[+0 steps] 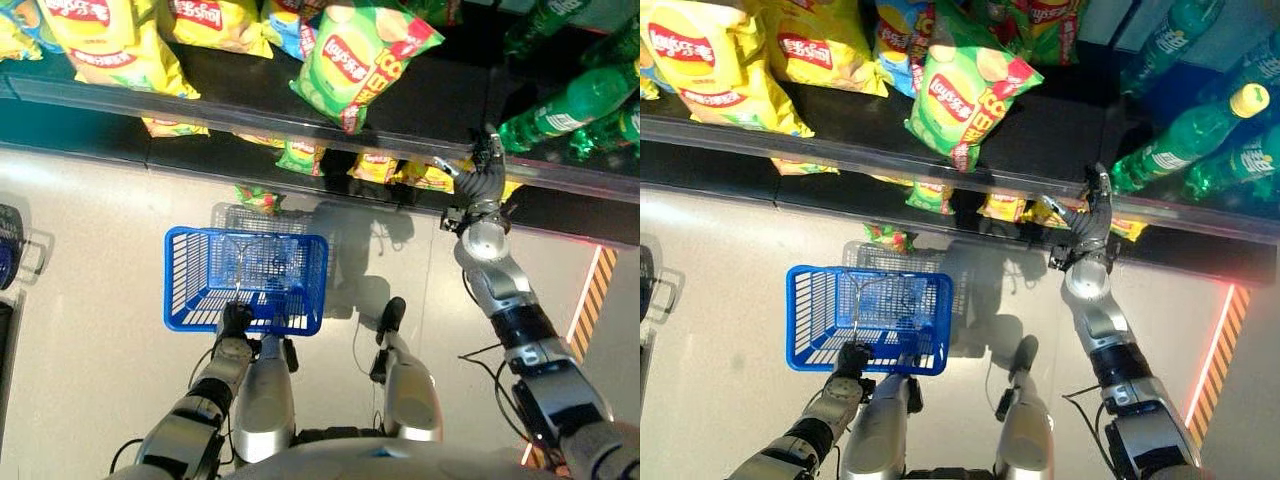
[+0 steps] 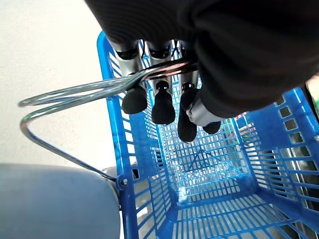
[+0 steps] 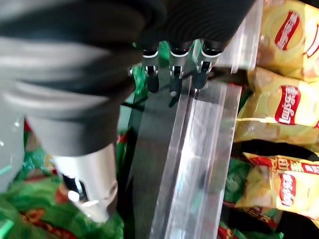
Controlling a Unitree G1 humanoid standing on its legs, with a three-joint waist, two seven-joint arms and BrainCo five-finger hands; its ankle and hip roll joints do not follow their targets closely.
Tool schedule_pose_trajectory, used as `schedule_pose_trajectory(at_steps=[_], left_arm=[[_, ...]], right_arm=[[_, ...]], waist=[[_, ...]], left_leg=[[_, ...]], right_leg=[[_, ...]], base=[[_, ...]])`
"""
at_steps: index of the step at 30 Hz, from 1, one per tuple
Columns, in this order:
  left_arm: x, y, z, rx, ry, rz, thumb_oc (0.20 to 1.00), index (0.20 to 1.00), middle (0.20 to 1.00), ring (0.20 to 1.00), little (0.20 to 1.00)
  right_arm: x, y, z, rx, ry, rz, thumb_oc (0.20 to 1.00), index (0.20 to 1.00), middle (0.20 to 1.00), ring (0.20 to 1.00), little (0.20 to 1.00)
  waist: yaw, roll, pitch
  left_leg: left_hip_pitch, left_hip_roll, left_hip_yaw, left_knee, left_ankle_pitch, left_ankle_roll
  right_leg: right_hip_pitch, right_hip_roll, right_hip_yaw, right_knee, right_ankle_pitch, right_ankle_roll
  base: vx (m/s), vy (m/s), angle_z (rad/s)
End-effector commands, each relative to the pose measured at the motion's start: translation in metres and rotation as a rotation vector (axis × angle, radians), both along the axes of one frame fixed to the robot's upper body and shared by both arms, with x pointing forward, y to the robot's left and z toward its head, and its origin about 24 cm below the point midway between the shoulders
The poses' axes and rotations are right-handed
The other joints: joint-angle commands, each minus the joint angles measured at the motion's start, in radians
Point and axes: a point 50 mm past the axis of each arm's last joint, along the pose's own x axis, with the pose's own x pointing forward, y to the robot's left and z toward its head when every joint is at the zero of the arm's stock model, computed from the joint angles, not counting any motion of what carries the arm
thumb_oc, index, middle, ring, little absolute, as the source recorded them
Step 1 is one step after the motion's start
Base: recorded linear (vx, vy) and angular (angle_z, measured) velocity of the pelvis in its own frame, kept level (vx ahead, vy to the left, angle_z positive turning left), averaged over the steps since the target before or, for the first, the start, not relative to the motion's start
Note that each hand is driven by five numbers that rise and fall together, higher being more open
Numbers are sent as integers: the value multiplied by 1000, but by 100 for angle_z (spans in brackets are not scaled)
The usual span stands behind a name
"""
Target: Pick up the snacks into the basket
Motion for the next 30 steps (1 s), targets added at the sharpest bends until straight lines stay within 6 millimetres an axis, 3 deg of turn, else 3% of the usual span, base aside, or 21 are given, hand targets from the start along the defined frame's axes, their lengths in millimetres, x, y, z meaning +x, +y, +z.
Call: schedule_pose_trajectory(at_steps=[1,9,15,22,30], left_arm=[[-40,3,-26,6,154,50,200,200,200,200,200],[-37,5,-24,-20,134,91,200,200,200,200,200],[-39,10,-24,-14,135,122,200,200,200,200,200],[-39,17,-22,-3,133,122,200,200,200,200,200],[-37,18,-21,3,133,96,200,200,200,200,200]], right_arm=[[9,-12,35,53,-114,-3,1000,1000,1000,1000,1000],[7,-35,40,137,-147,-89,1000,1000,1000,1000,1000],[-17,-44,17,187,-162,-116,1000,1000,1000,1000,1000],[-53,-51,-19,240,-122,-126,1000,1000,1000,1000,1000],[-74,-61,-31,165,-65,-117,1000,1000,1000,1000,1000]], waist=[[31,-9,36],[43,-10,35],[32,-23,28],[-12,-28,28],[-55,-19,17]], left_leg=[[-59,-39,-40,69,-71,44],[-97,-44,-59,115,-90,48],[-80,-41,-55,87,-84,47],[-57,-36,-34,78,-82,42],[-53,-28,-16,87,-82,35]], right_leg=[[-108,-35,38,134,32,4],[-126,-49,25,170,20,5],[-111,-41,19,148,19,4],[-106,-29,37,133,18,1],[-116,-16,64,124,20,-3]], base=[[-11,11,5],[11,13,11],[24,7,5],[0,4,-3],[-21,-7,-13]])
